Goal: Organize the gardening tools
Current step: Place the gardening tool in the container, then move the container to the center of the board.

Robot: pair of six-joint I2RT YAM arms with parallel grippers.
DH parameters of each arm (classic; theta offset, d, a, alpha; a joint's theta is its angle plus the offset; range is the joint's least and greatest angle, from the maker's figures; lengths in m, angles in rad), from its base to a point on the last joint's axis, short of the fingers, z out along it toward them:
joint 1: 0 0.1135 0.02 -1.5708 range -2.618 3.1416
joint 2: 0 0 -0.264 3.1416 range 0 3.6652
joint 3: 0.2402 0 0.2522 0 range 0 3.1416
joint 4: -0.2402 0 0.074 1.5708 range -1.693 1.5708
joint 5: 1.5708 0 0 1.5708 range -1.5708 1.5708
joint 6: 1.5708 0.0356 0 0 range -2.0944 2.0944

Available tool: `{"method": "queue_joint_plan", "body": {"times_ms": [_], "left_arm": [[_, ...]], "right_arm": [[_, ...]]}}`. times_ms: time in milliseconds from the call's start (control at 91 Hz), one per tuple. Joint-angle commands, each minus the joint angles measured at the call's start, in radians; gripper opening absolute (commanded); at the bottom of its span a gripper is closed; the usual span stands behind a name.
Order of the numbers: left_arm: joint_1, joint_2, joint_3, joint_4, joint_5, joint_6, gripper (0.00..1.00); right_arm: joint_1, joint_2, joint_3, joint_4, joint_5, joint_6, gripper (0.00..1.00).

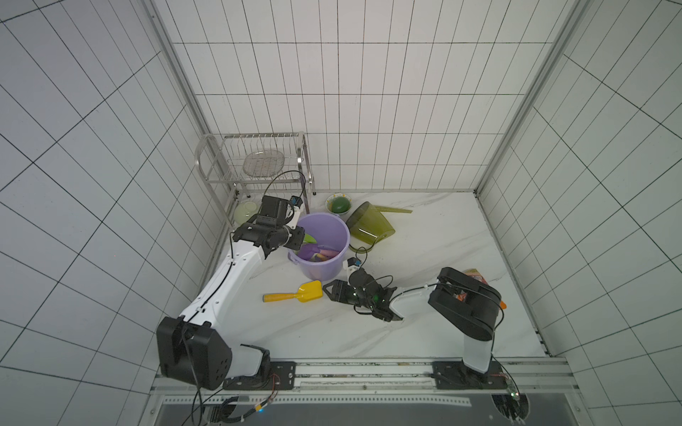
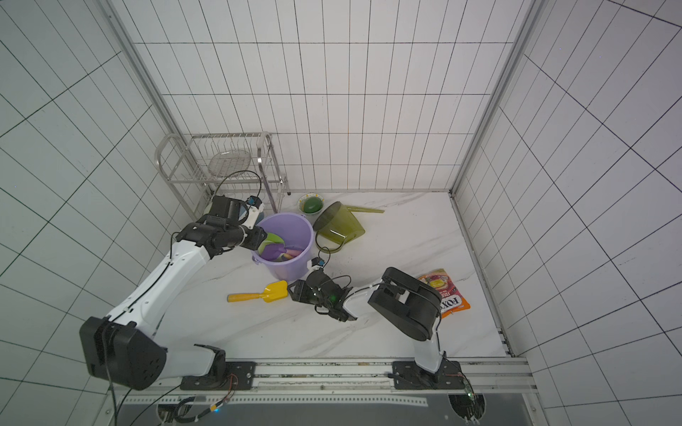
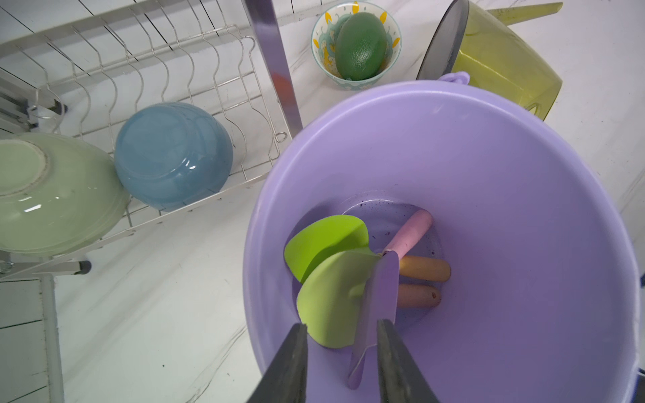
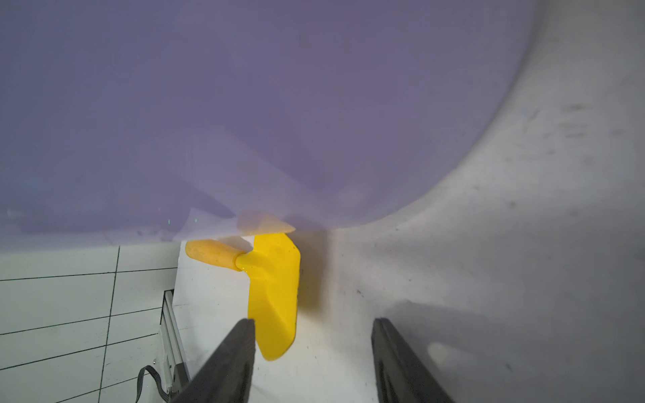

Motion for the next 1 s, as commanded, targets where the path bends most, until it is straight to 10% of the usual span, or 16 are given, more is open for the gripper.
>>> {"method": "queue_joint_plan", "body": {"times_ms": [0,989], "left_arm": [[0.02,-0.045,0.006,0.0,-0.009,-0.006,0.39],[0.055,-0.112,-0.003,-0.004,-0.036,-0.04,0.46]], "right_arm": [[0.014,0.057,0.03,0.103,-0.026,0.057,0.55],[0.023,0.158,0.01,0.297,-0.061,0.13,0.09]]}}
